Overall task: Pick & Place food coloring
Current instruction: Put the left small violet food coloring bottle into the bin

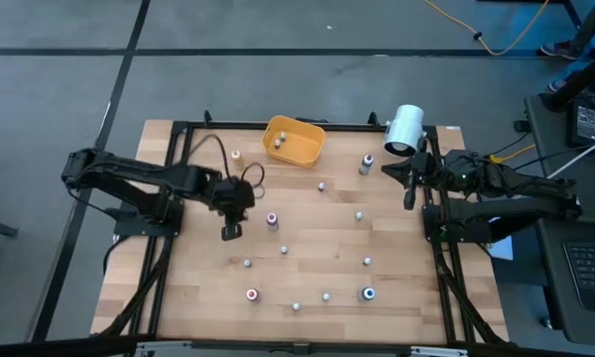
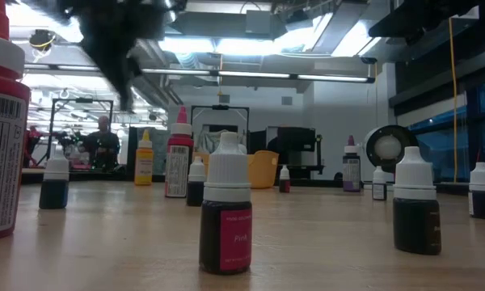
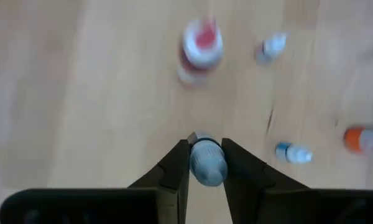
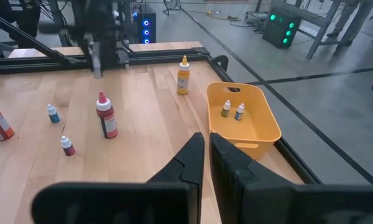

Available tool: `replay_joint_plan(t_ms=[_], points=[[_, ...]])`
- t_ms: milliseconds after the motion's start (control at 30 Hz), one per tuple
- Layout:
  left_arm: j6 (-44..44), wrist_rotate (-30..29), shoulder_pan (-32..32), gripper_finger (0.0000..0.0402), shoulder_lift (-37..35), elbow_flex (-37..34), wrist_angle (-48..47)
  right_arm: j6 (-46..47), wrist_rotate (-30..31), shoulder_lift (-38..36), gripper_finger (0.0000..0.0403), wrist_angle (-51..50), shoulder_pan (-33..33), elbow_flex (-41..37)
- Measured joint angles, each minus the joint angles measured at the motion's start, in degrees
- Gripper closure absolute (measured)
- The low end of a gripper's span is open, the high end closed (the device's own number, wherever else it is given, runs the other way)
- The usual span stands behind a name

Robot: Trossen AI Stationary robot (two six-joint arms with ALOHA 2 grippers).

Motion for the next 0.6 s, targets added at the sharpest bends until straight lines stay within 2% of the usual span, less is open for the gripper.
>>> replay_joint_plan(t_ms=[233, 433, 600], points=[[6.32, 0.19, 8.77, 0.0329, -0.05, 10.73, -6.45, 0.06, 0.02, 0.01, 0.0373, -0.02, -0.01, 0.00], [12.28, 3.02, 16.08, 0.0332, -0.05, 15.71, -11.52, 3.92, 0.04, 0.06, 0.0373, -0.75, -0.01, -0.50], [19.05, 3.07, 21.06, 0.0329, -0.03, 18.12, -14.22, 6.77, 0.04, 0.46, 0.0373, -1.68, -0.01, -0.53]])
